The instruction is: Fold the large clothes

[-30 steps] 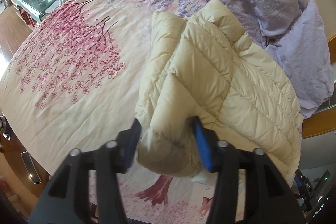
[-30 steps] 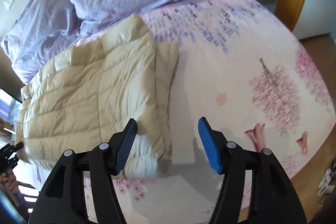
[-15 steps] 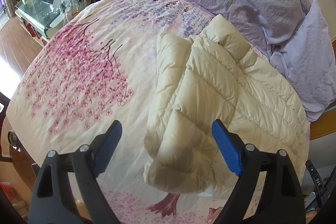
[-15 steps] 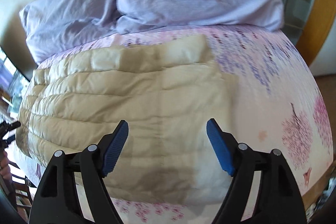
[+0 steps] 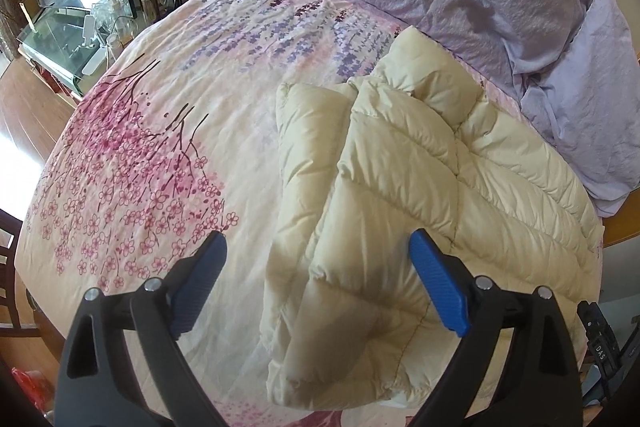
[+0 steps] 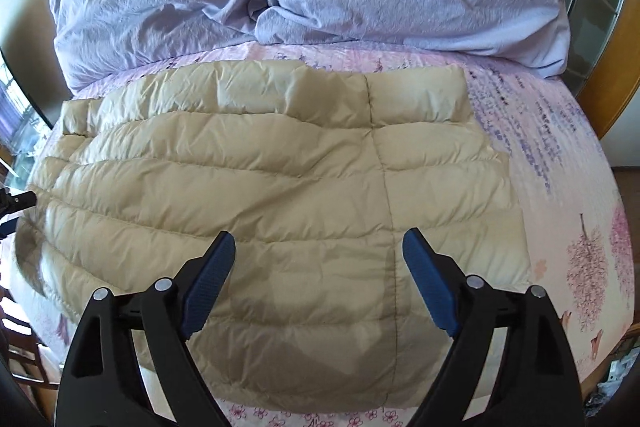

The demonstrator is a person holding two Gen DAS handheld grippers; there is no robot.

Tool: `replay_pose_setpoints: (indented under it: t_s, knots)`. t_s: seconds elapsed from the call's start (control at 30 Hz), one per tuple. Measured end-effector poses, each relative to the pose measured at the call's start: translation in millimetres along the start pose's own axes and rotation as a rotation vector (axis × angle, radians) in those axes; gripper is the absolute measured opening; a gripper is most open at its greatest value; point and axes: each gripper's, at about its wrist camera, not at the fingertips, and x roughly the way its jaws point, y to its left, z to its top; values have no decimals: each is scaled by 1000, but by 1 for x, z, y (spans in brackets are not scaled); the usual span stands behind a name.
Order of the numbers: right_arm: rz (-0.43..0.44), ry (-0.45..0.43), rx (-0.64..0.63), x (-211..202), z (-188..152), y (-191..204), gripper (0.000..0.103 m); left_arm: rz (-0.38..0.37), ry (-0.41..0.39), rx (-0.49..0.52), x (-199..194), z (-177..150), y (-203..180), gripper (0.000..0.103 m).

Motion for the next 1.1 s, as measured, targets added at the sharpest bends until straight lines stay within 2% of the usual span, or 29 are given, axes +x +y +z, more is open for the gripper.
replay_pose_setpoints:
  t_s: [0.1, 0.23, 0.57, 0.83, 0.87, 1.1]
  knots:
    - [-27, -14, 15, 1, -2, -6, 87, -7, 5, -3, 3, 3, 2, 93]
    - [-27, 34, 24, 18, -5, -9, 87, -17, 19, 6, 8, 5, 3, 93]
    - [-45, 75, -7, 46, -12, -2, 95, -51, 61, -11, 24, 5, 7, 93]
    - [-38, 88, -8, 51, -12, -3, 96, -113, 91, -47, 38, 0, 8, 92]
    - [-38, 88, -8, 52, -12, -3, 96, -120, 92, -52, 40, -1, 8, 91]
    - [-36, 90, -6, 53, -13, -2, 97, -210, 87, -88, 42, -7, 8, 58]
